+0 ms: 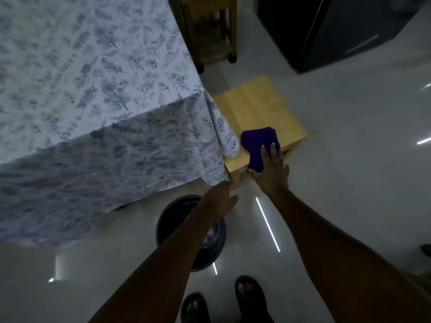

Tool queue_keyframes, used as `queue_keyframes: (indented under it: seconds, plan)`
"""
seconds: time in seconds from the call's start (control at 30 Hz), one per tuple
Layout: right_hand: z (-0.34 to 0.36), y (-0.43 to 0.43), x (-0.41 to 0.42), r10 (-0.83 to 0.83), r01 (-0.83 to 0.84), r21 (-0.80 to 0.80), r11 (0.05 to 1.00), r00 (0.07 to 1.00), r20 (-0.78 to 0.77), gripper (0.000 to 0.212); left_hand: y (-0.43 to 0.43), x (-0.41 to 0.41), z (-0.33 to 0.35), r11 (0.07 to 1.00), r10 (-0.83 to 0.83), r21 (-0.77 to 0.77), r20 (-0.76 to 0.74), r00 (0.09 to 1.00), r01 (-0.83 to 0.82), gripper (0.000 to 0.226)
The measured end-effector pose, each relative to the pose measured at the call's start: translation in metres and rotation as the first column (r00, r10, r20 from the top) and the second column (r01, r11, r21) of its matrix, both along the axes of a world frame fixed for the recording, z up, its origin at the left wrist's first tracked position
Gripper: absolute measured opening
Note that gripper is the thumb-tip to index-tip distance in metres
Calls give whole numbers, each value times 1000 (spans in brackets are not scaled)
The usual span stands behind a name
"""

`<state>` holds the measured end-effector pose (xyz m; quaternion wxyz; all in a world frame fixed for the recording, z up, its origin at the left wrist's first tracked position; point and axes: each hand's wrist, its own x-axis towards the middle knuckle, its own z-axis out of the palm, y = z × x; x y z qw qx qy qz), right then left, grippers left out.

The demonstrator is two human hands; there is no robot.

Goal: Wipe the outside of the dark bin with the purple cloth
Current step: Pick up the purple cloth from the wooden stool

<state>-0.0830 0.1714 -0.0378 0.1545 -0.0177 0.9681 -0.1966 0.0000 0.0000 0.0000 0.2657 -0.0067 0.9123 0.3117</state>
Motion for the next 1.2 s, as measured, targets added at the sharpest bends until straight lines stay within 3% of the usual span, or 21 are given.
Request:
queue_keyframes:
  seconds: [0.17,0.3,0.57,0.67,0.77,1.03,1.2]
  plan:
    - [-35,-12,-23,-75,74,-21,997,995,-60,65,-4,-7,-37,999,16,-50,-20,1000,-17,50]
    - [-55,-15,-13,-93,73,-81,994,954,-284,39,-12,0,-54,999,31,-23,-69,997,-32,50]
    - [-72,-32,56,-219,73,-373,925,904,-367,21,-30,28,-75,998,69,5,-121,990,-69,51]
    - [-98,-46,98,-340,144,-501,853,882,-327,22,-38,50,-93,996,92,18,-111,990,-90,49]
    - [-136,-54,135,-380,208,-515,832,889,-255,22,-47,74,-128,995,98,-18,-65,993,-99,50]
    - [-211,-50,207,-317,205,-503,840,936,-149,17,-44,150,-217,996,47,-73,32,998,-45,27]
    - [-225,-53,235,-269,182,-554,813,960,-80,10,-28,187,-231,996,86,-30,79,993,-84,29]
